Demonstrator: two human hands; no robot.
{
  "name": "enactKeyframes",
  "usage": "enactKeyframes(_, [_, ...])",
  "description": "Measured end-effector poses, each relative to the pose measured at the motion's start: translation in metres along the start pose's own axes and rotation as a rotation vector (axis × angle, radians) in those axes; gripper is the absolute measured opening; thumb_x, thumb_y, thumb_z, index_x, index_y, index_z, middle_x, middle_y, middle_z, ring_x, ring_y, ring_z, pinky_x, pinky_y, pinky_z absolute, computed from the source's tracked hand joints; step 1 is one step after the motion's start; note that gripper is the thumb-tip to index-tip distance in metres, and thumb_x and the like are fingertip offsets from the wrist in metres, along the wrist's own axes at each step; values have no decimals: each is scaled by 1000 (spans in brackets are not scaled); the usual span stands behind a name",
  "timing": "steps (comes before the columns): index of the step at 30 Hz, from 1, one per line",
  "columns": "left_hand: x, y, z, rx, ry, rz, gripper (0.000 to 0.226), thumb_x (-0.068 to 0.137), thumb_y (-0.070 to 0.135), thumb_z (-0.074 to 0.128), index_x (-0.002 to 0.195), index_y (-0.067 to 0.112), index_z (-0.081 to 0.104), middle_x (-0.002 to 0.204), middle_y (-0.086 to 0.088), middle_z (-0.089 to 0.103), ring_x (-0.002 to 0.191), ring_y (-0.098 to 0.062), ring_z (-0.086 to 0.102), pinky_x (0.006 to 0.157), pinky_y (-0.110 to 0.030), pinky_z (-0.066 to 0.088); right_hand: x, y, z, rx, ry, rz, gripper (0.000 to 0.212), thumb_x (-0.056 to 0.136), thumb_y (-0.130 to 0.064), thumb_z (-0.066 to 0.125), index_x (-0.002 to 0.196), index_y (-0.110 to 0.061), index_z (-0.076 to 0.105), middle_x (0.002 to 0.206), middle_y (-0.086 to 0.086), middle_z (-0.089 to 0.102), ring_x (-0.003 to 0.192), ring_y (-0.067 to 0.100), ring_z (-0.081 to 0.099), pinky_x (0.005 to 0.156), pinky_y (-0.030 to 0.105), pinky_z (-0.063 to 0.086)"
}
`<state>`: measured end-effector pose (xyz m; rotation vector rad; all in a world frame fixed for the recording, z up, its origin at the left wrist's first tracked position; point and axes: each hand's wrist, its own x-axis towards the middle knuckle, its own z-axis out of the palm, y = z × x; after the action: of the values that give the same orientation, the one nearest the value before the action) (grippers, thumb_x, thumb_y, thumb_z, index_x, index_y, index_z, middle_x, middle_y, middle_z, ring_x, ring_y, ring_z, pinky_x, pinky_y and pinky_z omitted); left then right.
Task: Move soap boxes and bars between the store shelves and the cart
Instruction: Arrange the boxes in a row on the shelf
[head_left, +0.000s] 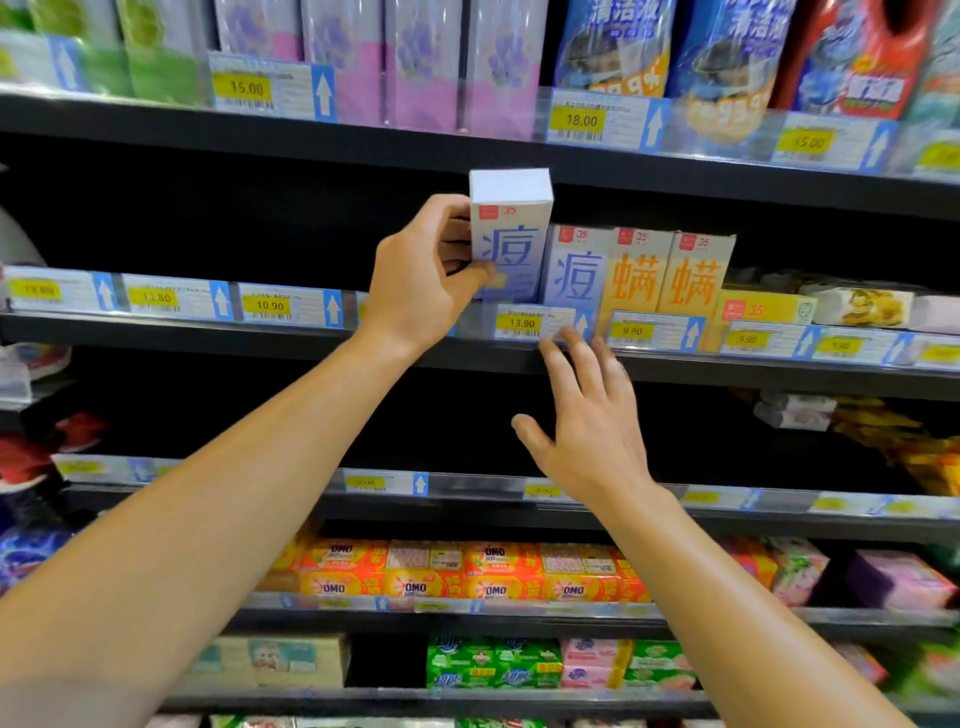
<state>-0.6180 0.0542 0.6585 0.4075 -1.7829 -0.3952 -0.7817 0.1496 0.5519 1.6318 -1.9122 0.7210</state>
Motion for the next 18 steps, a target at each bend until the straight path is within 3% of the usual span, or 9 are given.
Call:
enactKeyframes(10, [10, -3, 6, 78, 7, -15, 38, 82, 8, 75, 116, 11, 59, 104, 6, 67, 94, 2, 64, 79, -10, 51, -2, -3, 1, 18, -14, 23, 84, 89, -52, 61, 157, -22, 21, 165, 1, 14, 152, 29, 3, 124, 48, 11])
enactKeyframes(18, [10, -9, 12, 163, -32, -78, 39, 85, 16, 73, 122, 16, 58, 108, 8, 67, 97, -3, 63, 84, -18, 54, -2, -1, 0, 23, -7, 24, 83, 89, -51, 60, 157, -24, 20, 164, 0, 15, 152, 26, 2, 124, 44, 9])
